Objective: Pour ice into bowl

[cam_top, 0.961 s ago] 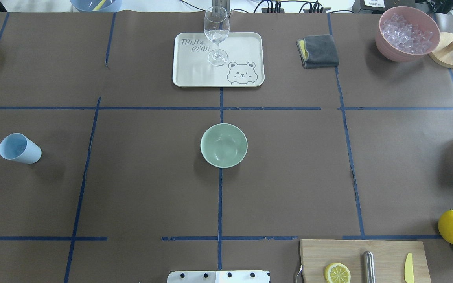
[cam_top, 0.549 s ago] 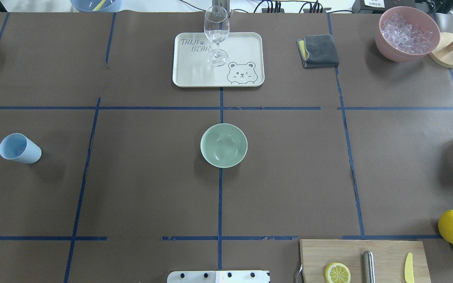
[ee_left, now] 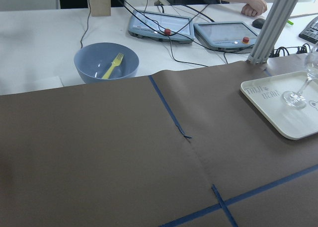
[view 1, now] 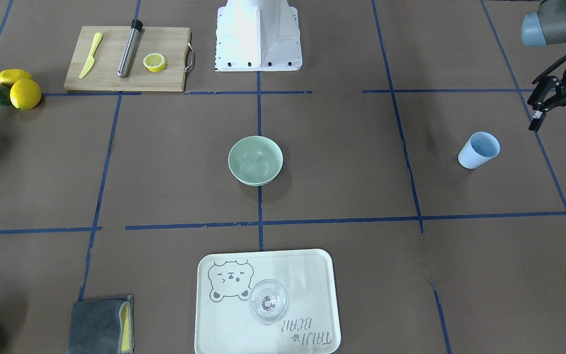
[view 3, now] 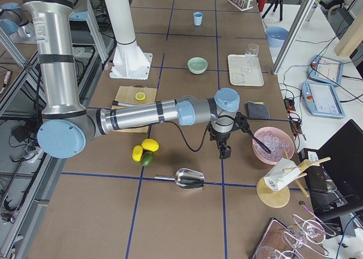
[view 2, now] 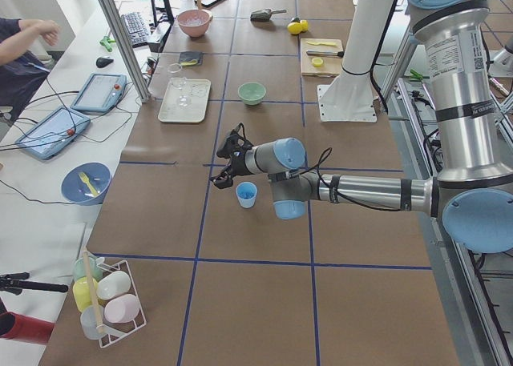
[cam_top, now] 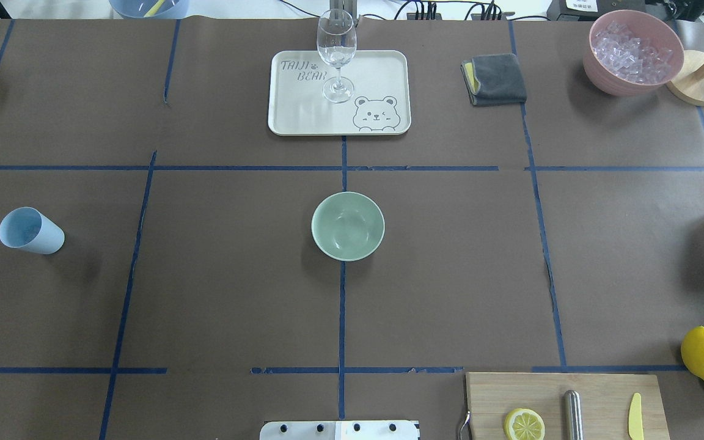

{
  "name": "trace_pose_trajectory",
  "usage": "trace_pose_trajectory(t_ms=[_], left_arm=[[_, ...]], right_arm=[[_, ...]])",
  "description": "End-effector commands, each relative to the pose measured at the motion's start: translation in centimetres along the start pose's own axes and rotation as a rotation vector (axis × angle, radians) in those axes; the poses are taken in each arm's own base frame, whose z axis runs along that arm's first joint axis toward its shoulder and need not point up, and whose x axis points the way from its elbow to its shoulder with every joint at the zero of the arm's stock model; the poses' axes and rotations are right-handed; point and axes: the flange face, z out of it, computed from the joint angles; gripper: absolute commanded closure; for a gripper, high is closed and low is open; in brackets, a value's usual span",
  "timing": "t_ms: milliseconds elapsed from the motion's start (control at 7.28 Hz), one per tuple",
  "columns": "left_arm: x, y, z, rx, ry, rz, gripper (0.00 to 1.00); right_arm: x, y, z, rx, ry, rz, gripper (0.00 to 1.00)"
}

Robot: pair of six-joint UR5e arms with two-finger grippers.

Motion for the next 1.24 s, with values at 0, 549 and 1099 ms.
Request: trace_pose_trajectory(t_ms=[0, 549, 1099], left_arm=[[2.9, 3.8, 1.8, 0.097, -0.072, -0.059, 0.0], [5.5, 10.9, 3.0, 0.259, -0.205, -0.078, 0.0], [7.1, 17.8, 4.7, 0.329, -0.257, -0.077, 0.0]], right_arm=[[2.6, 3.6, 0.3, -0.013, 0.008, 0.191, 0.0], [3.4, 6.4, 0.4, -0.016, 0.006, 0.258, 0.0], [3.4, 6.3, 0.4, -0.016, 0.006, 0.261, 0.0]])
